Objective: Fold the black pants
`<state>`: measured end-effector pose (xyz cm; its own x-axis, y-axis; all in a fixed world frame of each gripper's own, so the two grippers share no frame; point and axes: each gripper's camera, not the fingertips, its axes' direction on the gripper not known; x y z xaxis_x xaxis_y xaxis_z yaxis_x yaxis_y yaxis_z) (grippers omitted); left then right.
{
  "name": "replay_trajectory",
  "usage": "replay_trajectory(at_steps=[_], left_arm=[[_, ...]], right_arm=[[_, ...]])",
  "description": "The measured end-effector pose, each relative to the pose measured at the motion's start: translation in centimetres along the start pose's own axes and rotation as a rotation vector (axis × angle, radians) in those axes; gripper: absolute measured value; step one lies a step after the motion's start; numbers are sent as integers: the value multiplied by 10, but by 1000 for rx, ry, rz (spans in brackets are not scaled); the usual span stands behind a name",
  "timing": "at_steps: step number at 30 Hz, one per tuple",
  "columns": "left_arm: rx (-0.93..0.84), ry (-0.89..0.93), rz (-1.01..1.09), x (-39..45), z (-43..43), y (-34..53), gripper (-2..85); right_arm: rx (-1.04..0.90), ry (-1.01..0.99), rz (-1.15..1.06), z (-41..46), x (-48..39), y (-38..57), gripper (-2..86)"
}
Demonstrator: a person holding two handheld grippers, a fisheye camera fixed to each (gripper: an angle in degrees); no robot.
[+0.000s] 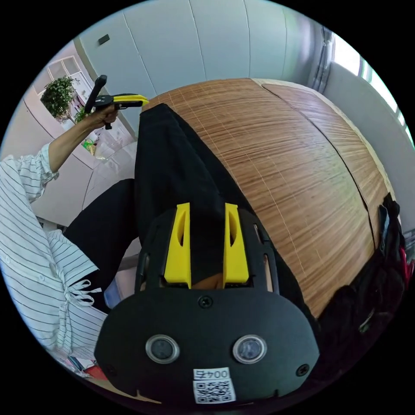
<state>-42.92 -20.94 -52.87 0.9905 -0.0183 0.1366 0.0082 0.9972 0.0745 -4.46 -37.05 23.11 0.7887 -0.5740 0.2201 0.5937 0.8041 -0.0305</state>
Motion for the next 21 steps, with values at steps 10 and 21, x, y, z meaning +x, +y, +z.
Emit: replay_trajectory(at_steps=[10, 21], left_arm=[[-126, 151, 308, 28, 43, -17, 131], [-230, 268, 456, 39, 52, -5, 140]], right_arm=[[-129, -106, -135, 63, 8, -109, 136], [-249, -96, -191, 88, -1, -132, 130]])
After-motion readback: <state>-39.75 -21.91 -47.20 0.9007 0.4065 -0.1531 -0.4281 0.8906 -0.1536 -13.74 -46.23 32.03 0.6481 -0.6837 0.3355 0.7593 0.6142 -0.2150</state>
